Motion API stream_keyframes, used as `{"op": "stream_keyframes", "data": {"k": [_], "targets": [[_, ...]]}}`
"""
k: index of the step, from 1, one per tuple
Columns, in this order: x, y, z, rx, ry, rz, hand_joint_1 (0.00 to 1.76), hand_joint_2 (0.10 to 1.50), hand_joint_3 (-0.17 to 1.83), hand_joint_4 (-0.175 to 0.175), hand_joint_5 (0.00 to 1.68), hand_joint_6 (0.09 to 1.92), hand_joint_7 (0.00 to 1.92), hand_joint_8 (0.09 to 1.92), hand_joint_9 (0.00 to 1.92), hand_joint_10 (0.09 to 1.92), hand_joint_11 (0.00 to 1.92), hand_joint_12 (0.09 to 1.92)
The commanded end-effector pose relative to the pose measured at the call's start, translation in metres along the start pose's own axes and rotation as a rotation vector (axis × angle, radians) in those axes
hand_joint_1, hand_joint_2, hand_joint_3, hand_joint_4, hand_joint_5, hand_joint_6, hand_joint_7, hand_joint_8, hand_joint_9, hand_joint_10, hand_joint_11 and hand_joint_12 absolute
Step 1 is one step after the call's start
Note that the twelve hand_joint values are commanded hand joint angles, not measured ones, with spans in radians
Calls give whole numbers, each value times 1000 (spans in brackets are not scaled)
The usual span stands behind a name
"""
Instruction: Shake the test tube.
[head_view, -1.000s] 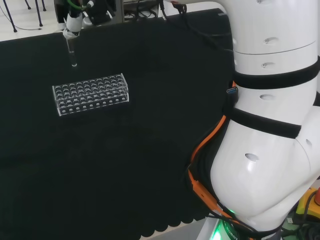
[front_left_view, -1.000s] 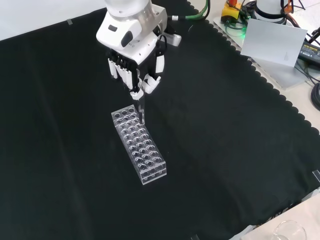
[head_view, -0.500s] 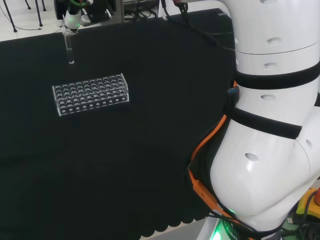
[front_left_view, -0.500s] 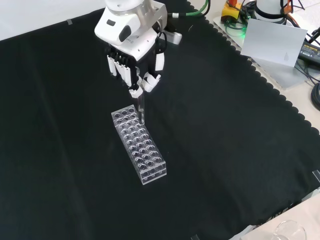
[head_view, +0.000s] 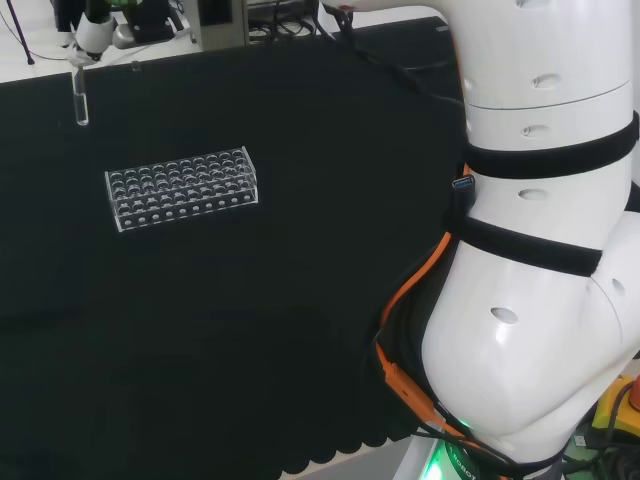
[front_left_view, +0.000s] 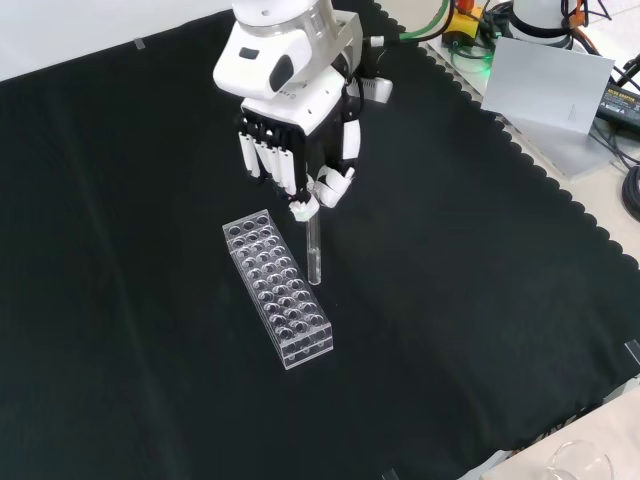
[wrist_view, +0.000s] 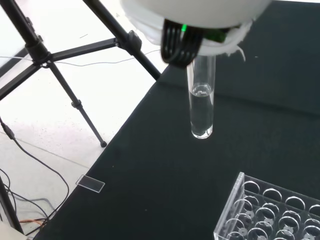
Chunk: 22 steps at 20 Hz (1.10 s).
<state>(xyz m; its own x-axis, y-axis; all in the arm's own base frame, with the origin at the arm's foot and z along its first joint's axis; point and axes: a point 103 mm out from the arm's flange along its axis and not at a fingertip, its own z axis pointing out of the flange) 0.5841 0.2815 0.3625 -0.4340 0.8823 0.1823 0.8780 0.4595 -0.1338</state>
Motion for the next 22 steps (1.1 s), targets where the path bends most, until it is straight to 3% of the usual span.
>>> {"op": "stream_keyframes", "data": {"k": [1, 5, 9, 12, 15, 22], "targets": [[-43, -8, 16, 44, -165, 74, 1334, 662, 607, -175, 1352, 204, 1391, 709, 1547, 882, 1263, 1165], [-106, -31, 21, 82, -300, 183, 1334, 663, 606, -175, 1353, 201, 1391, 710, 1546, 882, 1261, 1166], [-137, -46, 12, 84, -422, 235, 1334, 663, 605, -175, 1354, 199, 1390, 710, 1546, 883, 1260, 1167], [-140, -48, 7, 74, -408, 248, 1334, 664, 605, -175, 1354, 198, 1390, 711, 1547, 883, 1259, 1168], [-130, -44, 5, 54, -348, 245, 1334, 664, 604, -175, 1355, 196, 1390, 711, 1547, 883, 1259, 1169], [-69, -20, 13, 14, -122, 192, 1334, 664, 603, -175, 1356, 193, 1390, 711, 1547, 884, 1258, 1170]]}}
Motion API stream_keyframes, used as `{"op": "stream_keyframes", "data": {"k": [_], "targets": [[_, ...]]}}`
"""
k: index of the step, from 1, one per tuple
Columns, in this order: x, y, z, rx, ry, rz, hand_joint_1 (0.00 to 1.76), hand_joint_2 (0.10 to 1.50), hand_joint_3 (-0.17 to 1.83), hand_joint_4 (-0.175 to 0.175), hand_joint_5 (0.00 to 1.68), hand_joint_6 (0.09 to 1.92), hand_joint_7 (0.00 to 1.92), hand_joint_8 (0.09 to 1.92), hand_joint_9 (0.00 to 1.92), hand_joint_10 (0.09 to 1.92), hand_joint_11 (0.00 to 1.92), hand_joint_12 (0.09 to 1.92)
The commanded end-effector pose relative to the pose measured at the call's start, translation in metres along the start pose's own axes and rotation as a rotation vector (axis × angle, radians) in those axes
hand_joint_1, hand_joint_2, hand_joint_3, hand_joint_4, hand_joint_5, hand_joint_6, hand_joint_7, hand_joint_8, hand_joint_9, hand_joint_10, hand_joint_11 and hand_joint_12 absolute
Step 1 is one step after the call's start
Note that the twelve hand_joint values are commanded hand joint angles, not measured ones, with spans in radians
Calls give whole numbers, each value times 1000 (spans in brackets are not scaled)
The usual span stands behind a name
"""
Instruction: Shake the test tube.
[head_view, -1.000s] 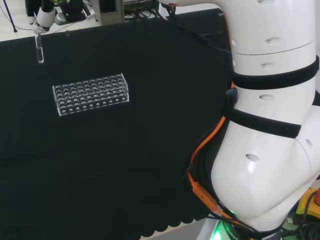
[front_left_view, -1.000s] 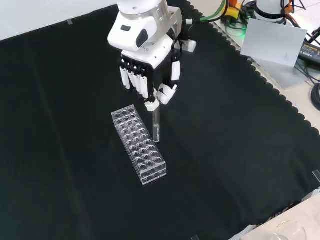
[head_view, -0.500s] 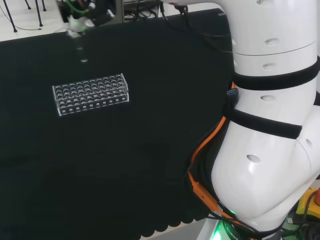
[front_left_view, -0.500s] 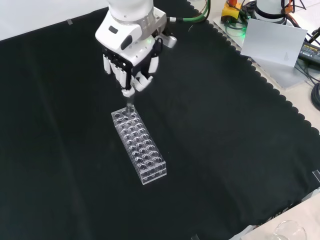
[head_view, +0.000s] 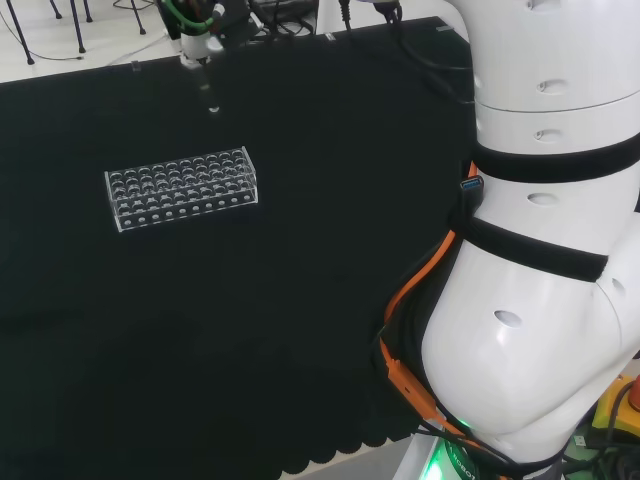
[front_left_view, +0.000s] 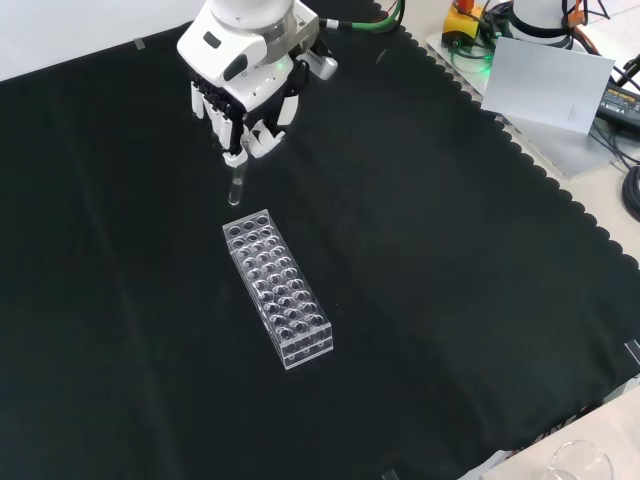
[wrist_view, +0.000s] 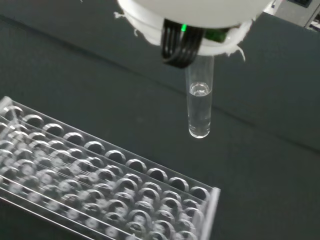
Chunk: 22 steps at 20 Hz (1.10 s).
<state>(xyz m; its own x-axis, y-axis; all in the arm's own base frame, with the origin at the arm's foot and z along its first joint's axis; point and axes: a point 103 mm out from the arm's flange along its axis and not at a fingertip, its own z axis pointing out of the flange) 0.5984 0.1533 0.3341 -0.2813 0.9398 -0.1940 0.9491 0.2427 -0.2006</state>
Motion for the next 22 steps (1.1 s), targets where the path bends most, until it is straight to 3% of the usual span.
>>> {"op": "stream_keyframes", "data": {"k": [1, 4, 7, 9, 11, 16, 22], "targets": [[68, 12, -24, -36, 252, -55, 1334, 664, 603, -175, 1356, 192, 1390, 711, 1547, 884, 1258, 1170], [111, 21, -45, -58, 290, -145, 1334, 664, 603, -175, 1357, 192, 1390, 712, 1547, 884, 1259, 1170], [147, 29, -64, -96, 271, -222, 1334, 664, 603, -175, 1357, 191, 1390, 712, 1547, 884, 1259, 1170], [159, 33, -73, -109, 233, -242, 1334, 665, 603, -175, 1357, 190, 1389, 712, 1547, 884, 1259, 1170], [157, 38, -76, -111, 194, -234, 1334, 665, 603, -175, 1357, 190, 1389, 712, 1547, 885, 1259, 1171], [105, 37, -53, -70, 109, -127, 1334, 665, 602, -175, 1358, 188, 1389, 712, 1548, 885, 1260, 1171], [-18, 9, -6, 18, 43, 82, 1334, 665, 602, -175, 1359, 186, 1389, 712, 1548, 885, 1260, 1171]]}}
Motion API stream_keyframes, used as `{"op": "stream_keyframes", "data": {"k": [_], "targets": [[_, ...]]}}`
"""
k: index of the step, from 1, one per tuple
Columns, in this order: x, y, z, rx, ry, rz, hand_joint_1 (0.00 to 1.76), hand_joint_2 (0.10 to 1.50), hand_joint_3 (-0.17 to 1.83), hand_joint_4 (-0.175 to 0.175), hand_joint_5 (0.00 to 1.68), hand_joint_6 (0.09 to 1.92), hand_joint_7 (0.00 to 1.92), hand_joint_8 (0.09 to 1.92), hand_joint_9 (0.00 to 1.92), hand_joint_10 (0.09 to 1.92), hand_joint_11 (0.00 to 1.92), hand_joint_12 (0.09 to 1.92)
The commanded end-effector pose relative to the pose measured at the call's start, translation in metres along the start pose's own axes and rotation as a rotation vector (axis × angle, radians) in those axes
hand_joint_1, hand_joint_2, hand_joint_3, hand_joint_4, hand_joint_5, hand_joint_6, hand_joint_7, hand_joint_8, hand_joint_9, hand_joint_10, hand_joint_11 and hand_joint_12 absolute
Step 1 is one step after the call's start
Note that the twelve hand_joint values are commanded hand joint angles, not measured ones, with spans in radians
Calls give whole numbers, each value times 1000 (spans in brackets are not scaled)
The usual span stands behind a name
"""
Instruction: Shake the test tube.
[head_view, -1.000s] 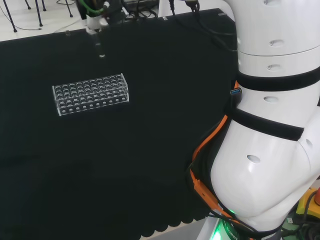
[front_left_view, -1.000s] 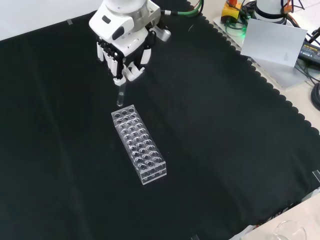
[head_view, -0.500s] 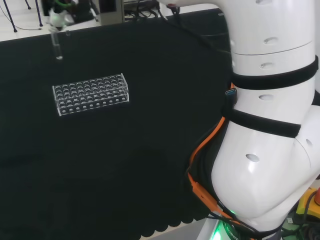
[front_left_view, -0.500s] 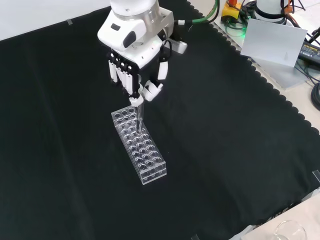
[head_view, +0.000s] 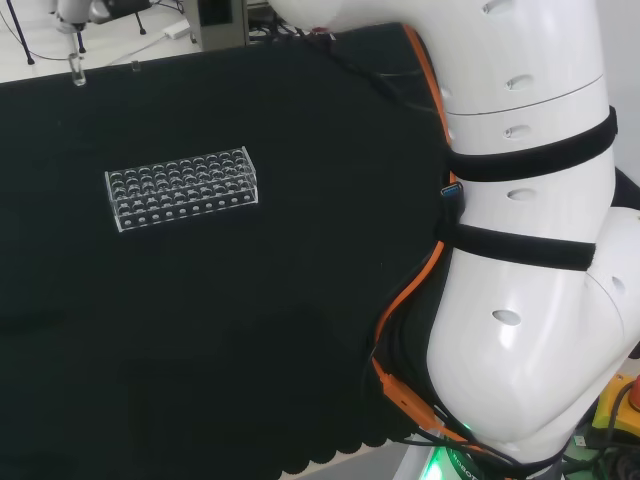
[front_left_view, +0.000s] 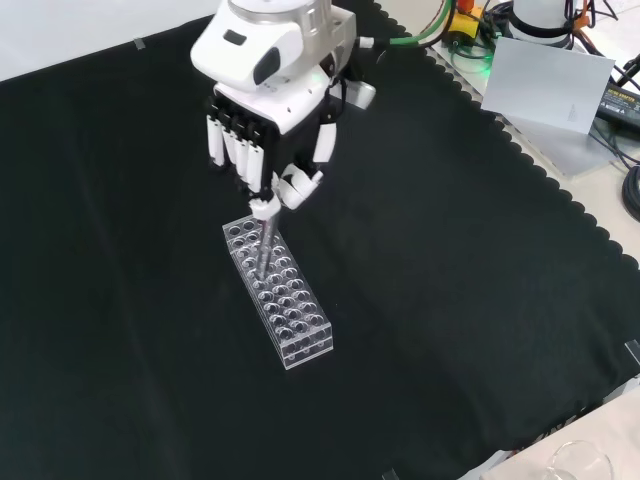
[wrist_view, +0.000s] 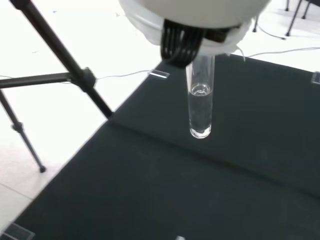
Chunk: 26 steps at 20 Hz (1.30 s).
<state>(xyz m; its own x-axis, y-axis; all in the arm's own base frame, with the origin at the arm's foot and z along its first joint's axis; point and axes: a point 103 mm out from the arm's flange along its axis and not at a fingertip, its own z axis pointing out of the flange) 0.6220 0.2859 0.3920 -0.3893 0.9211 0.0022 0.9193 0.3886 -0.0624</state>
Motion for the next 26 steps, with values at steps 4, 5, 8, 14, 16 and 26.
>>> {"op": "stream_keyframes", "data": {"k": [4, 5, 8, 14, 16, 26], "targets": [[-187, -96, 56, 205, -226, 324, 1334, 666, 601, -175, 1359, 185, 1389, 713, 1548, 885, 1260, 1171], [-192, -99, 55, 219, -245, 350, 1334, 666, 601, -175, 1359, 184, 1389, 713, 1548, 885, 1260, 1171], [-205, -104, 51, 202, -229, 387, 1334, 666, 600, -175, 1360, 183, 1389, 713, 1549, 885, 1260, 1171], [-174, -91, 45, 146, -108, 327, 1333, 666, 599, -175, 1361, 180, 1389, 713, 1549, 884, 1260, 1170], [-142, -78, 44, 137, -41, 286, 1334, 666, 599, -175, 1362, 179, 1389, 713, 1549, 884, 1261, 1170], [-35, -44, 42, 104, 114, 78, 1334, 666, 599, -175, 1364, 173, 1388, 714, 1549, 884, 1261, 1169]]}}
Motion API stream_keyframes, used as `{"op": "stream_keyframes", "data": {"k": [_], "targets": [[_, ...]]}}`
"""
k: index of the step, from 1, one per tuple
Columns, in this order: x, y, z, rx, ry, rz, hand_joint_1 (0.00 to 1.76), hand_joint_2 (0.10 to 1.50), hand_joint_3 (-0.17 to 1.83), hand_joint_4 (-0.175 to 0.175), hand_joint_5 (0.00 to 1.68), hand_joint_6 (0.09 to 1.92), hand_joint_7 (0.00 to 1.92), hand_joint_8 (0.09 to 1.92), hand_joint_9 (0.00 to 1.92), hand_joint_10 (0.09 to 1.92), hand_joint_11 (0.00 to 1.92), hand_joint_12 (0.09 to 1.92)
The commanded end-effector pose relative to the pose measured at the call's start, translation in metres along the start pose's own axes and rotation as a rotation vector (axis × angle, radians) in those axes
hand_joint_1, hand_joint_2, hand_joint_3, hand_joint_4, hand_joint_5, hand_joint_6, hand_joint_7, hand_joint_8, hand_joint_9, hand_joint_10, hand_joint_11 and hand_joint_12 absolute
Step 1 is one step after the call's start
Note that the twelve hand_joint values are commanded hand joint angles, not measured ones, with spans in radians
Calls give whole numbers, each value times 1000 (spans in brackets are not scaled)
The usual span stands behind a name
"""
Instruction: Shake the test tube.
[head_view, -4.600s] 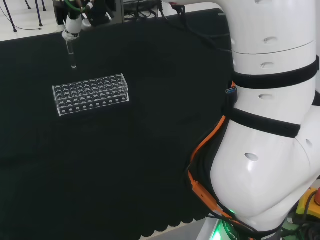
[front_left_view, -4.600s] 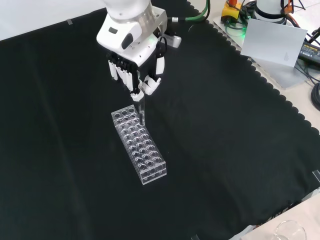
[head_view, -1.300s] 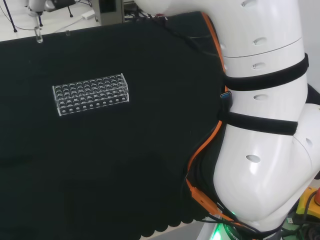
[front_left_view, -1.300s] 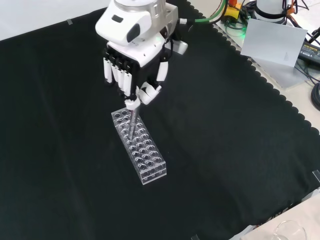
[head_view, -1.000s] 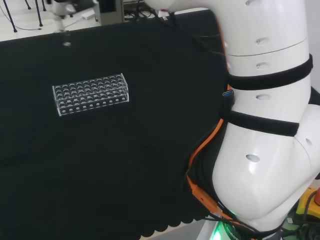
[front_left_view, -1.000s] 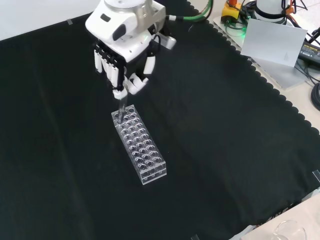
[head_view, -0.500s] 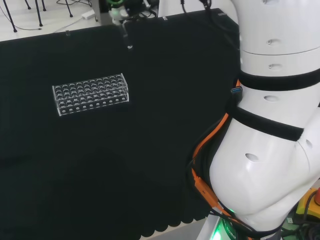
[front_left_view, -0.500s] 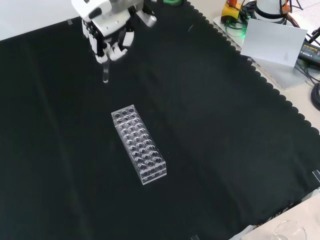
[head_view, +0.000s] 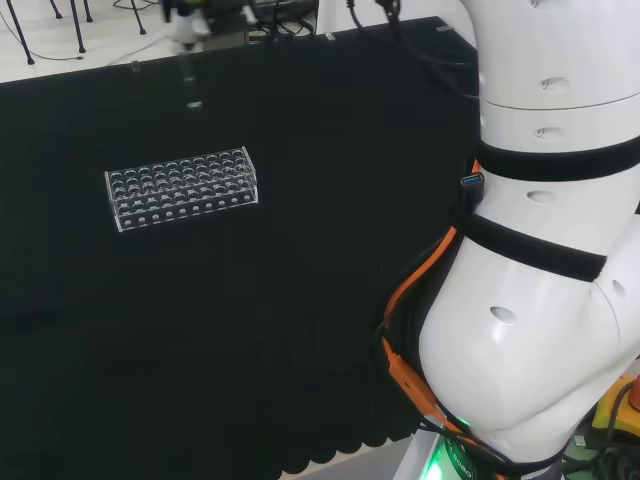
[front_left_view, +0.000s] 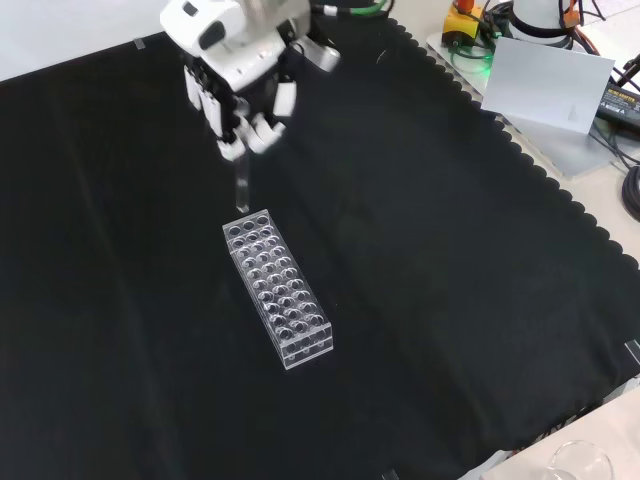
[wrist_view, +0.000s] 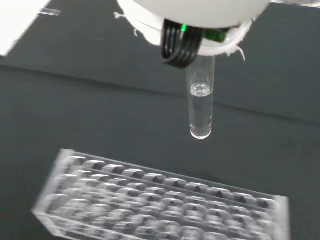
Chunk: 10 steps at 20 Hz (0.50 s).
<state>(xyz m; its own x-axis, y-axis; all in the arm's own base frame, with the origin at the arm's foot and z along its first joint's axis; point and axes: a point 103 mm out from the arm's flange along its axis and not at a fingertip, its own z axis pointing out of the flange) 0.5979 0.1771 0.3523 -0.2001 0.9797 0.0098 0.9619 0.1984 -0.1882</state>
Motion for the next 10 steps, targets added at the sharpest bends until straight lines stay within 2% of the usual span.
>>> {"op": "stream_keyframes", "data": {"k": [1, 5, 10], "targets": [[61, 7, 0, -10, 72, -130, 1334, 666, 599, -175, 1365, 172, 1388, 714, 1549, 884, 1261, 1169], [51, 7, 8, 8, 28, -116, 1334, 666, 599, -175, 1365, 171, 1388, 714, 1549, 884, 1261, 1169], [10, 5, 19, 38, -44, -38, 1334, 666, 599, -175, 1366, 169, 1388, 714, 1549, 884, 1262, 1169]]}}
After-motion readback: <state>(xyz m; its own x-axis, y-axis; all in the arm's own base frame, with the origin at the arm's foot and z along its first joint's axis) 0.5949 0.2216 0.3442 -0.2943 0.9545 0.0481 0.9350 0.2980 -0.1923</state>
